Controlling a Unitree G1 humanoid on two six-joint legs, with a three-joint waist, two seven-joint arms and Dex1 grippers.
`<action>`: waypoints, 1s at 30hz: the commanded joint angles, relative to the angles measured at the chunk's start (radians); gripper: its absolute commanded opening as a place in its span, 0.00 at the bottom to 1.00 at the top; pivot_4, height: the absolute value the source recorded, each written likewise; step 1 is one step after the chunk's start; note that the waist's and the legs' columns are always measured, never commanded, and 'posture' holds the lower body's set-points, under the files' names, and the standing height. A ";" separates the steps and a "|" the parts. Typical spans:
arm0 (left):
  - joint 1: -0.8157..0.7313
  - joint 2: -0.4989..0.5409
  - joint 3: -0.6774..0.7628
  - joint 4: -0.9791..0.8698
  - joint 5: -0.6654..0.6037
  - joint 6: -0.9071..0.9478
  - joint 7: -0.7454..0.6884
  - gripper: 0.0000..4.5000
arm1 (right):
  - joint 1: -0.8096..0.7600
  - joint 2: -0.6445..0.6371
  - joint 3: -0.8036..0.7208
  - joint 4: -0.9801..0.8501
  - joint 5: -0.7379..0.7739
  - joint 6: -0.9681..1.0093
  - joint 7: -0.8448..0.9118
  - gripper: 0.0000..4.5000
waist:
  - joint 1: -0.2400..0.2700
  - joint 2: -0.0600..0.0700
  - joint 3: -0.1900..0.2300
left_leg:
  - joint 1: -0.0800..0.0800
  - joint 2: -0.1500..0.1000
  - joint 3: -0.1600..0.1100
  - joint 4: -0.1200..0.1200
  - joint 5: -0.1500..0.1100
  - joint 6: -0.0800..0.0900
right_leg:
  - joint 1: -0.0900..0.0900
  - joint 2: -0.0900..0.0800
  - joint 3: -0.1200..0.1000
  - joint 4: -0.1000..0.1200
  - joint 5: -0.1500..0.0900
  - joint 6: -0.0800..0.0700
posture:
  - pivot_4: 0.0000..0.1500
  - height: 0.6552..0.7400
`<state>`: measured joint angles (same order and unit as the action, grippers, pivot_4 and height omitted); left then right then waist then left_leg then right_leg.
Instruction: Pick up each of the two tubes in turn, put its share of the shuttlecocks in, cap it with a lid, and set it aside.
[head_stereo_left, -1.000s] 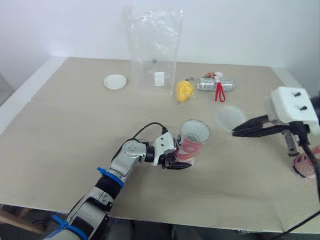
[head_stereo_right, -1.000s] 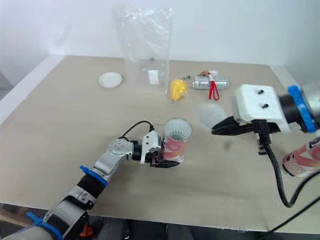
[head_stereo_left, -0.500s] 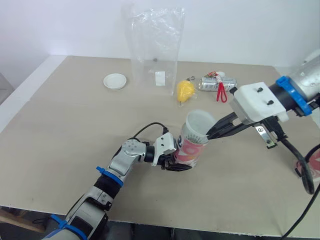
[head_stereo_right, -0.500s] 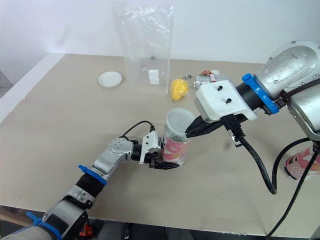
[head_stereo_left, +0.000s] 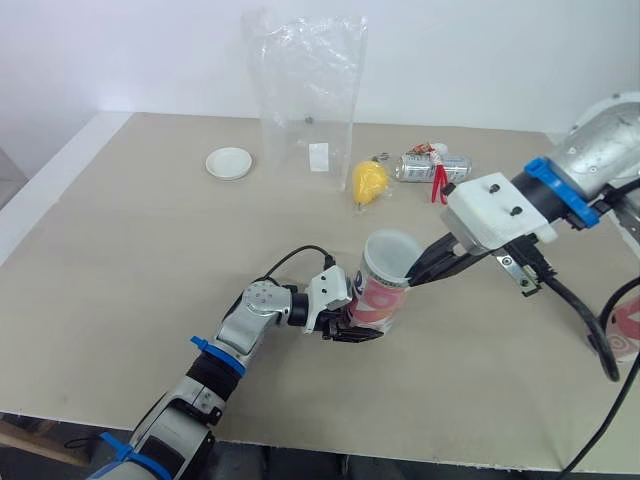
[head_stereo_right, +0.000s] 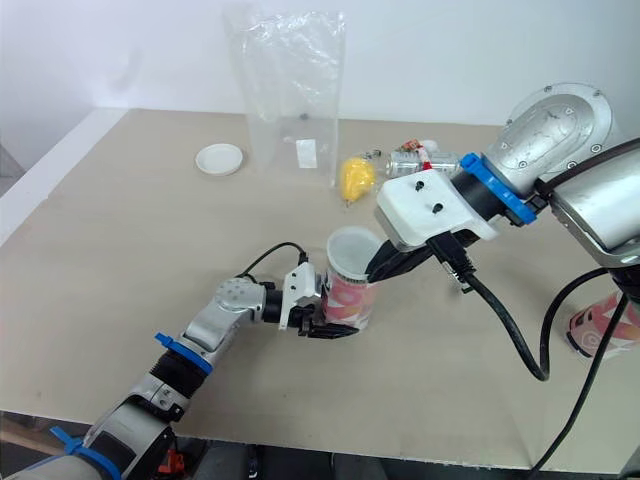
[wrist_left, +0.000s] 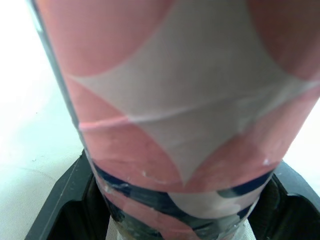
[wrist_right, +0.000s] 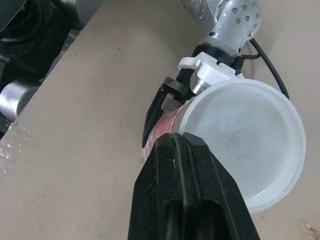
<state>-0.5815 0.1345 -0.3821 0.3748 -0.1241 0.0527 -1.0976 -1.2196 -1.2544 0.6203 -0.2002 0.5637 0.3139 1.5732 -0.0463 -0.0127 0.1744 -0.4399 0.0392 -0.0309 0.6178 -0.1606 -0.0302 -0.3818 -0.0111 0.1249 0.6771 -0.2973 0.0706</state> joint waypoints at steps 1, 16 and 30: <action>0.029 0.019 -0.021 0.027 0.031 0.039 0.006 0.66 | -0.029 -0.002 0.006 0.022 -0.002 -0.034 0.041 0.01 | 0.000 0.000 0.000 | 0.000 0.000 0.000 0.000 0.000 0.000 | 0.000 0.000 0.000 0.000 0.000 0.000 | 1.00 1.00; 0.032 0.023 -0.019 0.021 0.031 0.047 0.016 0.66 | -0.027 0.011 0.032 0.046 0.006 -0.072 0.041 0.01 | 0.000 0.000 0.000 | 0.000 0.000 0.000 0.000 0.000 0.000 | 0.000 0.000 0.000 0.001 0.000 0.000 | 1.00 1.00; 0.038 0.029 -0.025 0.010 0.029 0.054 0.015 0.66 | 0.000 0.005 -0.003 0.064 0.024 -0.024 0.041 0.61 | 0.000 0.000 0.000 | 0.001 0.000 0.000 0.001 0.000 0.000 | 0.000 0.000 0.000 0.002 0.001 -0.002 | 1.00 1.00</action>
<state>-0.5749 0.1393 -0.3836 0.3562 -0.1242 0.0717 -1.0782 -1.2217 -1.2380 0.6694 -0.1427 0.5720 0.2634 1.5747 -0.0463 -0.0125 0.1743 -0.4393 0.0396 -0.0306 0.6187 -0.1606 -0.0302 -0.3818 -0.0110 0.1250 0.6792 -0.2963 0.0687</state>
